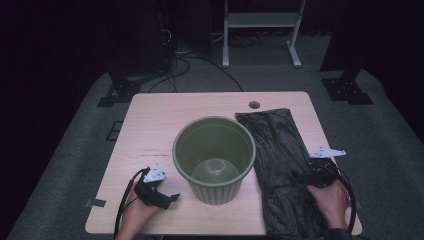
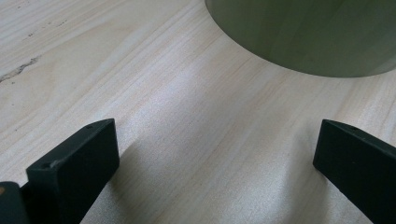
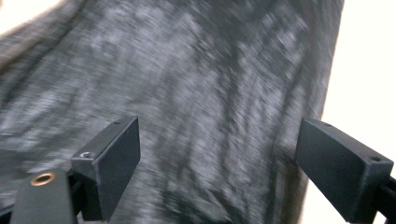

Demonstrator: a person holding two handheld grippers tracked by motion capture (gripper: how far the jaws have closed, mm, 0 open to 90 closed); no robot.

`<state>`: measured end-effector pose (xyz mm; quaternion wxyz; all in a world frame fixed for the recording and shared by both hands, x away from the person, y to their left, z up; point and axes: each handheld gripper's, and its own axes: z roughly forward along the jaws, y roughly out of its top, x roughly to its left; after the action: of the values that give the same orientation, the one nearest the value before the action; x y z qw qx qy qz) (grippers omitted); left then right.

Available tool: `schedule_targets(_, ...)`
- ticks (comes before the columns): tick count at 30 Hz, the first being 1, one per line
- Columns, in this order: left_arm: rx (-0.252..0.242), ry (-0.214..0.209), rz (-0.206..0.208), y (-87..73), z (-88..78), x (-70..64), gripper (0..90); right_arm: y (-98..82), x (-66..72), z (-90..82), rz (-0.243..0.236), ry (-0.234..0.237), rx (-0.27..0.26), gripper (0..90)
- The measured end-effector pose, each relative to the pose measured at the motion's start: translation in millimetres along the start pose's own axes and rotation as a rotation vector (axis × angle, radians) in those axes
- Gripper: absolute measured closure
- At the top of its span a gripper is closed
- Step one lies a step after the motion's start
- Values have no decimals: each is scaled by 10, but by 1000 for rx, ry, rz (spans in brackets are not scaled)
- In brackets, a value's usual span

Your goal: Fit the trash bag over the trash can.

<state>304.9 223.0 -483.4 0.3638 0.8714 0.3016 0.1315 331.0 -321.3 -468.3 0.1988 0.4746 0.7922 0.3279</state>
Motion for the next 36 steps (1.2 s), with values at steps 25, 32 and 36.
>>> schedule_targets(25,0,1,0,0,-1,-1,0,57,106,114,-140,262,6,887)
schedule_targets(32,1,1,-1,-1,-2,-4,0,104,257,107,-217,330,16,743)
schedule_targets(36,1,1,-1,-1,-2,-4,0,129,240,139,-161,285,-22,399)
